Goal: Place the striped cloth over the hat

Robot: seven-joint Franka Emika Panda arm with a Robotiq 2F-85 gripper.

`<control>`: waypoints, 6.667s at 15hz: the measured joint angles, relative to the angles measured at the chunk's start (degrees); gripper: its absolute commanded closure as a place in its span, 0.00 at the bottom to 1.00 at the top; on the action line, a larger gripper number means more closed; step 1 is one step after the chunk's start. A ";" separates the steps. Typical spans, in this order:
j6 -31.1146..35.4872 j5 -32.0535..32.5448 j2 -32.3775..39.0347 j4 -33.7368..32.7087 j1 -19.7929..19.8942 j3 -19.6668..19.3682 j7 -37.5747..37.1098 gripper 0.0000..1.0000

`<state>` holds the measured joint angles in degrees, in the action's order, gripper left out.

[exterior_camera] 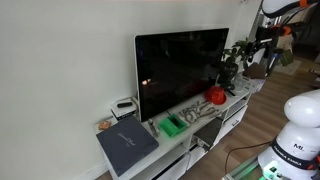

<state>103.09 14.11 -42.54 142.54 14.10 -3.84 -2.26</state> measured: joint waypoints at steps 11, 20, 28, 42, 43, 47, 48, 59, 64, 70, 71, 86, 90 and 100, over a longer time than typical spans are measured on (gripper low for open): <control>1.46 -7.74 0.87 5.67 -6.76 0.71 -2.89 0.00; 16.34 -14.61 5.56 16.64 -6.37 3.52 -19.29 0.00; 34.01 -16.70 22.51 16.57 -3.65 6.81 -34.71 0.00; 44.01 -17.49 37.79 13.98 -6.50 7.50 -37.97 0.00; 45.15 -17.63 40.34 13.32 -6.99 7.43 -38.91 0.00; 49.15 -19.93 50.76 9.96 -9.58 6.40 -42.81 0.00; 50.53 -21.09 53.16 9.01 -10.21 6.01 -43.32 0.00; 60.60 -42.17 69.77 -3.99 -10.38 9.46 -36.04 0.00; 65.23 -44.02 73.59 -7.28 -10.39 10.62 -34.09 0.24; 68.15 -45.88 76.38 -9.46 -10.28 12.15 -33.51 0.37; 68.16 -45.91 76.38 -9.59 -10.27 12.18 -33.51 0.39; 68.03 -45.93 73.27 -9.18 -10.68 11.58 -33.51 0.68; 67.48 -45.92 72.28 -8.88 -11.23 10.98 -33.51 1.00; 64.72 -45.66 71.38 -7.72 -13.10 8.49 -33.45 1.00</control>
<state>167.82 -31.55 28.84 134.82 1.00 4.65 -35.71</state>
